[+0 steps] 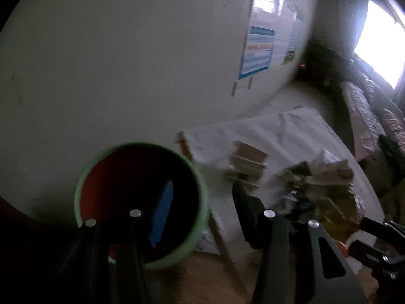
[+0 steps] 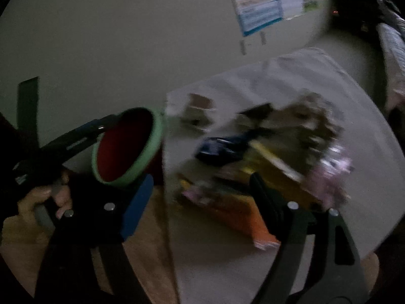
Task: Collect trash
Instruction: 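Move both tools back toward the trash pile on the table, then grasp the dark blue chip bag with the left tool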
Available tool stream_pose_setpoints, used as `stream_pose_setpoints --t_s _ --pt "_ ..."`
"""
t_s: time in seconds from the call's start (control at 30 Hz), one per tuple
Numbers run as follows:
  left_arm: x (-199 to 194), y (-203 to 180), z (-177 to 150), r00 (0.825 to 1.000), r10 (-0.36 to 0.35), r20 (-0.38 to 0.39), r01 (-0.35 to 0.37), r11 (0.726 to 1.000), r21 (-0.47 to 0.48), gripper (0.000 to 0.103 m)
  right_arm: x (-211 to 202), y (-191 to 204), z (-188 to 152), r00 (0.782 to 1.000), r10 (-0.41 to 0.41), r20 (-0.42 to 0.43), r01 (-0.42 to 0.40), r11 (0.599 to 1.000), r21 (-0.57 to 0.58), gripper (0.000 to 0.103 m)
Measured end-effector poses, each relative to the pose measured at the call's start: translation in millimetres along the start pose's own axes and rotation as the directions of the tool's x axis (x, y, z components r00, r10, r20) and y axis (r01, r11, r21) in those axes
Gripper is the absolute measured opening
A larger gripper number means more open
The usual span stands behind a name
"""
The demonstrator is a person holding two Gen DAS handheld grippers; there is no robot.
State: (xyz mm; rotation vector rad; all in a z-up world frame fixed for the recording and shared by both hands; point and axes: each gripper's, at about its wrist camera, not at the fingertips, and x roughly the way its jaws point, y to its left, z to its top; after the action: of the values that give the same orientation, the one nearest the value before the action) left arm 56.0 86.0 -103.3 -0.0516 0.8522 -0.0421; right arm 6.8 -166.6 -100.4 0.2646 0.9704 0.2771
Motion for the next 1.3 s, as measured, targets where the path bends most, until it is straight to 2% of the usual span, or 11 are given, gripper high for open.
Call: stream_pose_setpoints --t_s 0.13,0.27,0.3,0.43,0.57,0.63,0.77,1.0,1.1,1.17,1.3 --pt "-0.4 -27.2 -12.1 0.999 -0.03 -0.023 0.031 0.998 0.05 0.047 -16.6 -31.2 -6.4 0.998 -0.056 0.04 0.054 0.997 0.053 0.078" --pt "9.6 -52.0 -16.2 0.998 -0.053 -0.038 0.058 0.989 0.136 0.047 -30.1 -56.2 -10.6 0.995 -0.067 0.072 0.059 0.992 0.113 0.08" --pt "17.6 -61.9 -15.1 0.995 -0.08 -0.06 0.089 0.98 0.18 0.047 -32.7 -60.8 -12.0 0.995 -0.068 0.077 0.058 0.99 0.125 0.081" --pt "46.0 -88.2 -14.1 0.985 -0.112 -0.128 0.144 0.95 0.276 0.047 -40.7 -76.5 -18.6 0.994 -0.06 0.095 0.043 0.984 0.172 0.081" --pt "72.5 -111.7 -15.7 0.971 -0.119 -0.208 0.184 0.926 0.329 0.045 -45.5 -85.9 -23.6 0.993 -0.053 0.103 0.031 0.979 0.202 0.081" --pt "81.4 -120.9 -17.5 0.969 -0.106 -0.225 0.182 0.918 0.352 0.041 -47.3 -89.6 -25.0 0.993 -0.051 0.108 0.027 0.976 0.215 0.081" --pt "93.7 -134.1 -20.2 0.959 -0.1 -0.263 0.199 0.904 0.38 0.04 -49.6 -97.7 -26.9 0.992 -0.047 0.118 0.018 0.97 0.241 0.081" --pt "109.8 -139.4 -24.1 0.947 -0.071 -0.313 0.197 0.898 0.392 0.039 -46.0 -105.5 -30.0 0.993 -0.029 0.11 -0.001 0.965 0.263 0.082" --pt "116.2 -140.8 -25.5 0.941 -0.063 -0.332 0.198 0.898 0.392 0.033 -44.7 -108.1 -30.6 0.994 -0.028 0.106 -0.001 0.963 0.269 0.082" --pt "118.3 -140.9 -25.3 0.937 -0.064 -0.343 0.203 0.899 0.388 0.024 -44.8 -109.4 -30.6 0.994 -0.027 0.105 -0.003 0.962 0.275 0.081" --pt "118.0 -140.2 -25.4 0.935 -0.073 -0.346 0.212 0.899 0.383 0.019 -42.1 -111.2 -31.1 0.995 -0.027 0.099 -0.002 0.96 0.282 0.082"
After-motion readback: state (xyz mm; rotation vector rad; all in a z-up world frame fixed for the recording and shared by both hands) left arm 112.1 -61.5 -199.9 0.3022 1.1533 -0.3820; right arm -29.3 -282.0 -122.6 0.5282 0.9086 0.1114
